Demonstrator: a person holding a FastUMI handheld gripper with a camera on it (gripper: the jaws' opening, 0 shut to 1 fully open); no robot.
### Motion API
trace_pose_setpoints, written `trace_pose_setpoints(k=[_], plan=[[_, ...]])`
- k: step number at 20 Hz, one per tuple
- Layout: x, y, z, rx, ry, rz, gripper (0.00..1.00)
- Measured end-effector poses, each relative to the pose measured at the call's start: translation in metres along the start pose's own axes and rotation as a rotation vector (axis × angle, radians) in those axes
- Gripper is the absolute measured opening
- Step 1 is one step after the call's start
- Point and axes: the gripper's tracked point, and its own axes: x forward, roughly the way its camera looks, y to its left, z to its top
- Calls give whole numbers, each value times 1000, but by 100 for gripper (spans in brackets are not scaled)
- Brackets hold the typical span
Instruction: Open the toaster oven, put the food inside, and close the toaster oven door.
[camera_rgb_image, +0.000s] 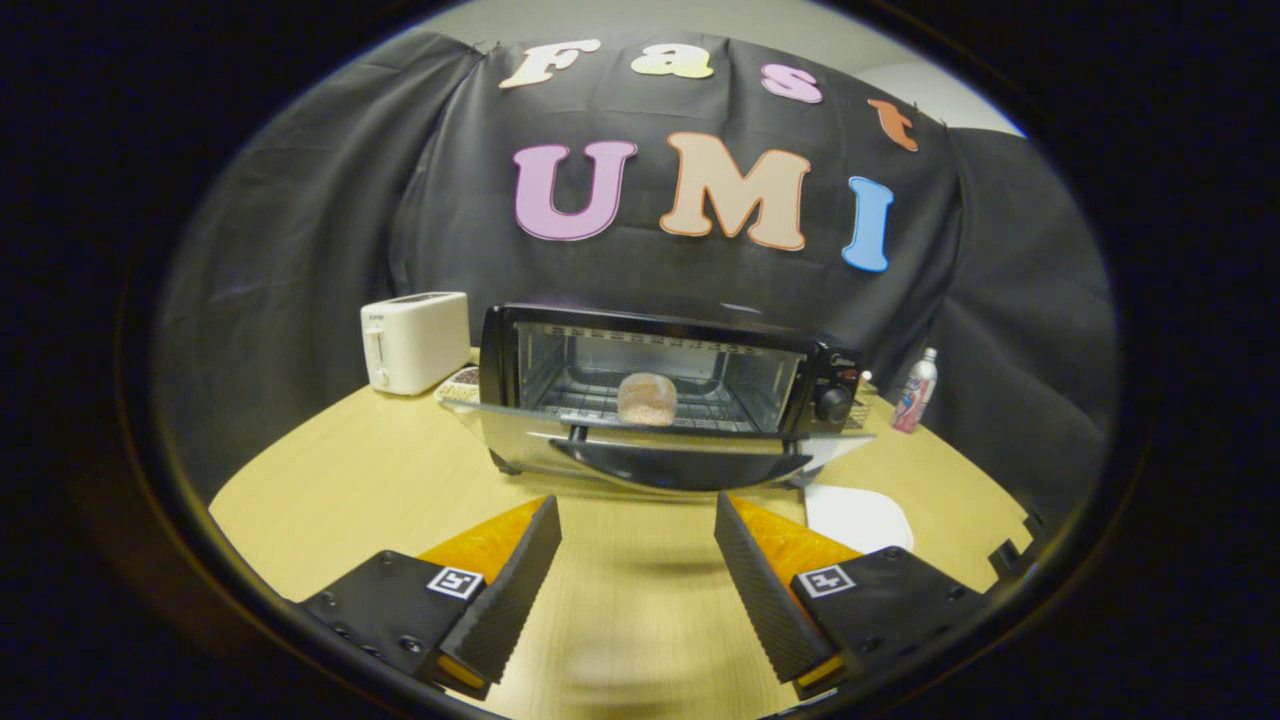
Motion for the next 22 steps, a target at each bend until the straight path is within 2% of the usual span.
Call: trace_pose_setpoints(k=[12,19,22], plan=[[60,25,58,36,-26,86,98],[37,-4,95,80,-74,38,98],[20,-3,128,93,-130,61,98]])
